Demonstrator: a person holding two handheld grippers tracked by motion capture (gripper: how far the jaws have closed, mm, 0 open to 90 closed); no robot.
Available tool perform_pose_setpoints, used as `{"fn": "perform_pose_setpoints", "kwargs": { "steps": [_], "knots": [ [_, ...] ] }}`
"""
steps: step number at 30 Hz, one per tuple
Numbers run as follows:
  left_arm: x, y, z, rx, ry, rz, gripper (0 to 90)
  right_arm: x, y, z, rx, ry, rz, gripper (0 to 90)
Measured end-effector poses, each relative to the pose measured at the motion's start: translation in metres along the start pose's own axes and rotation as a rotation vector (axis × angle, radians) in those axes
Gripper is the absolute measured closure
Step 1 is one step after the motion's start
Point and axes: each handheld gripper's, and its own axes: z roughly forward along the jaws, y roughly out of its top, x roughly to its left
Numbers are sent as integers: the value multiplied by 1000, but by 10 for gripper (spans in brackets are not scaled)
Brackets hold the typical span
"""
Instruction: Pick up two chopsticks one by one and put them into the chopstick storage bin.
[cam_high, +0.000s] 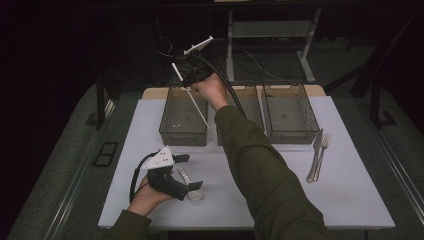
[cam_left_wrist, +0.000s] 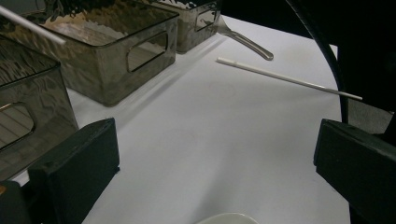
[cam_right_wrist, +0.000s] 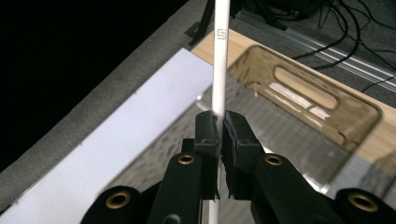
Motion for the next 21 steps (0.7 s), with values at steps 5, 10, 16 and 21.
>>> {"fn": "perform_pose_setpoints", "kwargs": {
  "steps": [5,10,16,21],
  "knots": [
    [0,0,0,-2,-2,0,0,5,3,13,3,-2,7,843],
    [1,0,-1,-3,-2,3,0,4,-6,29,29,-4,18,842],
    [1,0,-1,-1,-4,3,0,-1,-20,45,72,-8,32,842],
    [1,-1,-1,5,-3,4,0,-5,-32,58,109,-6,45,896]
  ]
}}
